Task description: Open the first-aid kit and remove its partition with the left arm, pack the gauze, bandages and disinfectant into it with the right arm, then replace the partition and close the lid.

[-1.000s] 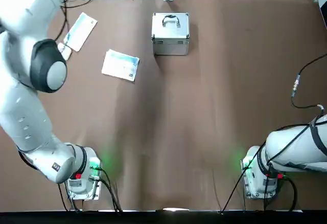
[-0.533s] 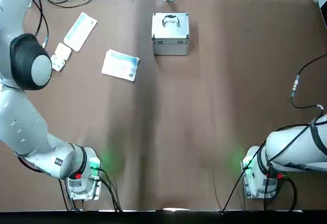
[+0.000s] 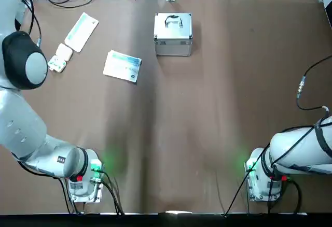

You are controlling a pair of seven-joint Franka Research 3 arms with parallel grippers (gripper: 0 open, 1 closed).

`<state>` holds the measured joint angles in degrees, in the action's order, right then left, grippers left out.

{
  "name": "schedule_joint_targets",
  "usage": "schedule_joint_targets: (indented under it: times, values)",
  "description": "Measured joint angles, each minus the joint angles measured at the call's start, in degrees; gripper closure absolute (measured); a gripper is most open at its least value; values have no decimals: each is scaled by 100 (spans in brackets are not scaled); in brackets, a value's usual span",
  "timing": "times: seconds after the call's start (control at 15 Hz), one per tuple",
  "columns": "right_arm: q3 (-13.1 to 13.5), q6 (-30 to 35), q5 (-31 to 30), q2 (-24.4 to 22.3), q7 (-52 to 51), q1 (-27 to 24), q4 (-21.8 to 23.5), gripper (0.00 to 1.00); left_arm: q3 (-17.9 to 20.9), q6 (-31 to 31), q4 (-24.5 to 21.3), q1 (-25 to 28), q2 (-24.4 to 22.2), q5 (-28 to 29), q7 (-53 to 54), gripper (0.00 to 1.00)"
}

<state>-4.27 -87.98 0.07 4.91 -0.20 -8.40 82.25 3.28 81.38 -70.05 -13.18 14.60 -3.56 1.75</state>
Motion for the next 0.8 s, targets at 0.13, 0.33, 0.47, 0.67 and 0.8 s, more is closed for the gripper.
schedule_joint_targets:
  times: [0.13, 0.33, 0.47, 0.67, 0.8]
  values:
    - [2, -121, 27, -6, 0, -10, 6, 1, -906, 575, -241, 867, -90, 11, -330, 0]
    - [11, -186, 74, -27, 0, -46, 10, 1, -1324, 1034, -926, 1321, -558, 28, -388, 0]
    - [13, -255, 100, -48, 1, -84, 31, 1, -1343, 1097, -1245, 1339, -863, 47, -388, 0]
    - [26, -296, 221, -131, 1, -181, 82, 1, -1346, 1131, -1416, 1339, -1029, 71, -390, 0]
    - [25, -297, 236, -178, 1, -188, 120, 1, -1342, 1165, -1448, 1340, -1020, 162, -396, 0]
